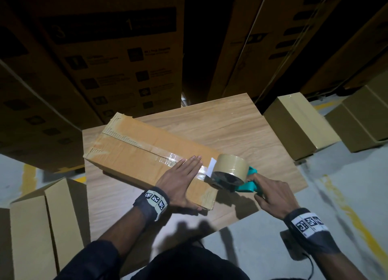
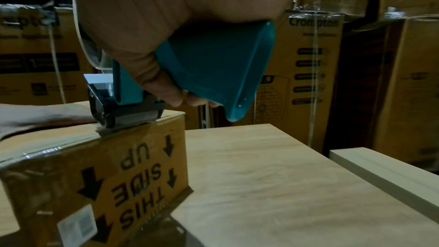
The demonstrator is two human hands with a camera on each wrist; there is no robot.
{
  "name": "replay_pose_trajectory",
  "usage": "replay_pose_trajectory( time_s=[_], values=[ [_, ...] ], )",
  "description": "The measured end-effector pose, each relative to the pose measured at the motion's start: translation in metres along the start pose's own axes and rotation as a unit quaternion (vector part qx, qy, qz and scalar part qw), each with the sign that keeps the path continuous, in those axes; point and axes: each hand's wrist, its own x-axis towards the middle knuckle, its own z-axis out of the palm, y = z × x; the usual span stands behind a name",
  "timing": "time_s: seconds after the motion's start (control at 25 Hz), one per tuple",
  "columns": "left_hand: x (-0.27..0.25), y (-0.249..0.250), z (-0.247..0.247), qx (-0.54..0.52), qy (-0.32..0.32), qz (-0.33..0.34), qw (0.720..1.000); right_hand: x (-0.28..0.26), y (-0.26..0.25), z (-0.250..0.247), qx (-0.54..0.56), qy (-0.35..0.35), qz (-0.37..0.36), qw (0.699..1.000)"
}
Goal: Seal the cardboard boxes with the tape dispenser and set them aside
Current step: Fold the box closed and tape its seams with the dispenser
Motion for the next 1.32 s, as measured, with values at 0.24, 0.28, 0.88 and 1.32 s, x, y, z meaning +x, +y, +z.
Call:
replay_pose_trajectory(
  time_s=[0.24,0.28,0.88,1.32],
  values=[
    [0.001,0.0,0.002,0.011,-0.011,0.002,1.0,-0.053,0.044,-0.004,0.002,-0.004,0.063,0.998],
    [0.001,0.0,0.002,0.011,-0.011,0.002,1.0,-0.052,0.042,-0.001,0.002,-0.007,0.063,0.998],
    [0.015,0.049,0.001,-0.029,-0.039,-0.084,0.995,-0.021,0.038,0.057,0.062,-0.079,0.085,0.991],
    [-0.042,-0.025,0.001,-0.056,-0.005,-0.08,0.995,0.015,-0.099,0.095,0.118,-0.095,0.042,0.988]
  ],
)
